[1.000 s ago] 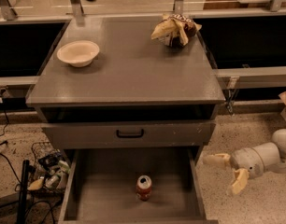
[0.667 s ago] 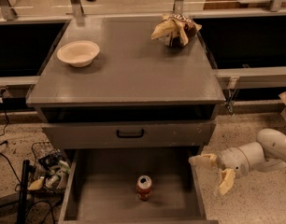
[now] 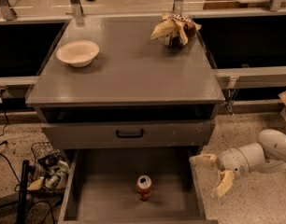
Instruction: Pick coke can from middle drawer and place on counter
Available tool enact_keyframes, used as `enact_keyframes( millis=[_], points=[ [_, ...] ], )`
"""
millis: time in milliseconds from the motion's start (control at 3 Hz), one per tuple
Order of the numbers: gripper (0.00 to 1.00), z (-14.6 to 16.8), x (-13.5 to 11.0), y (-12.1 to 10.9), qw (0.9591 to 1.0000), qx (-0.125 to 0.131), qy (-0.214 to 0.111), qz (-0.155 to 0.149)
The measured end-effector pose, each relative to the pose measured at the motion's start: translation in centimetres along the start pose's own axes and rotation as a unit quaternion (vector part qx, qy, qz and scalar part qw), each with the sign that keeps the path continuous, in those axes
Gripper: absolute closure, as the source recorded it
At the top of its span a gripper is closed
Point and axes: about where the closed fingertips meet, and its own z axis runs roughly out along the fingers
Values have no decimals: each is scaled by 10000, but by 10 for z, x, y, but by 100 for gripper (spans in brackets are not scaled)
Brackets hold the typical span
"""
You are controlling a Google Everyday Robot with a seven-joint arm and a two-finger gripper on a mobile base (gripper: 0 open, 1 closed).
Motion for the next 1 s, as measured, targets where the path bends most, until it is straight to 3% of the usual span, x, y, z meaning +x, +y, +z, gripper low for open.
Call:
enact_keyframes(
  millis=[667,1000],
  points=[
    [0,-5,8,-4,9958,882,15,-236],
    [0,-5,8,-4,9958,882,15,-236]
  ],
)
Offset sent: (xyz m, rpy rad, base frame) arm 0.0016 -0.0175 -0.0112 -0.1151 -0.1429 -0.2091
